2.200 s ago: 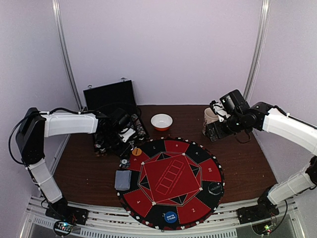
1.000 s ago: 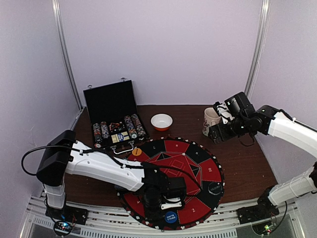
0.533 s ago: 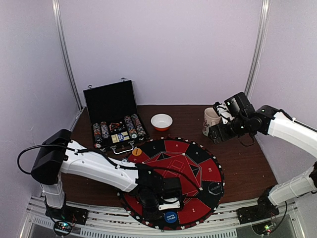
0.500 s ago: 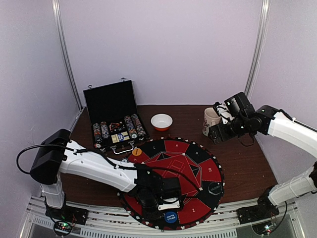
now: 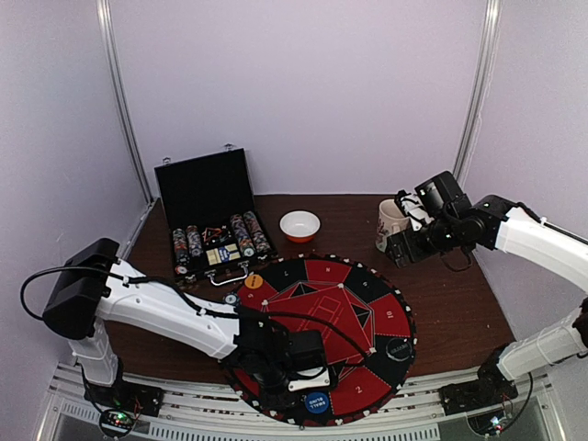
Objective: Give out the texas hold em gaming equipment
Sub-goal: Place the poker chips pile at the small blind area.
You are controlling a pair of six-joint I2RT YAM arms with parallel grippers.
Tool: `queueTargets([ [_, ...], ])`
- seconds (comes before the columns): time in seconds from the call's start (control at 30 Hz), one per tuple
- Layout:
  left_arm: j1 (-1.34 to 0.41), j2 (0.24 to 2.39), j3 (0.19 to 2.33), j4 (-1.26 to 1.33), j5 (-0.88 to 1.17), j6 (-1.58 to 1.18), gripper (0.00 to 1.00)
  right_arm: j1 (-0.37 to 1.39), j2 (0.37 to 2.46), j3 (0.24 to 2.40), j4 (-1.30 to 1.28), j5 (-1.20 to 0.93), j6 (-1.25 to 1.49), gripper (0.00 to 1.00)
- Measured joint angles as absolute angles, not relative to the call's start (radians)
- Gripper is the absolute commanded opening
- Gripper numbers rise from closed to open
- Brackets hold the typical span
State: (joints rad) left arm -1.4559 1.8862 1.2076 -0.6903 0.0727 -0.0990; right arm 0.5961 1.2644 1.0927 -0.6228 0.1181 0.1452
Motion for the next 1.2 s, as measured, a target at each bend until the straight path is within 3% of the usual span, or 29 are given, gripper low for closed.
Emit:
queueTargets([
  [0.33, -1.460, 1.863, 1.171, -0.643, 0.059, -0.099, 0.00, 0.596, 1.268, 1.093, -0.627, 0.115, 0.145, 1.00],
  [0.53, -1.460, 1.851, 1.151, -0.618, 0.059, -0.099, 0.28, 0.596, 1.269, 1.093, -0.631, 0.114, 0.145, 1.00],
  [0.93, -1.458, 1.845, 1.132, -0.593, 0.068, -0.094, 0.53, 0.596, 1.277, 1.103, -0.653, 0.113, 0.145, 1.00],
  [1.2, -1.455, 1.845, 1.131, -0.581, 0.072, -0.088, 0.64, 0.596, 1.280, 1.111, -0.657, 0.113, 0.145, 1.00],
])
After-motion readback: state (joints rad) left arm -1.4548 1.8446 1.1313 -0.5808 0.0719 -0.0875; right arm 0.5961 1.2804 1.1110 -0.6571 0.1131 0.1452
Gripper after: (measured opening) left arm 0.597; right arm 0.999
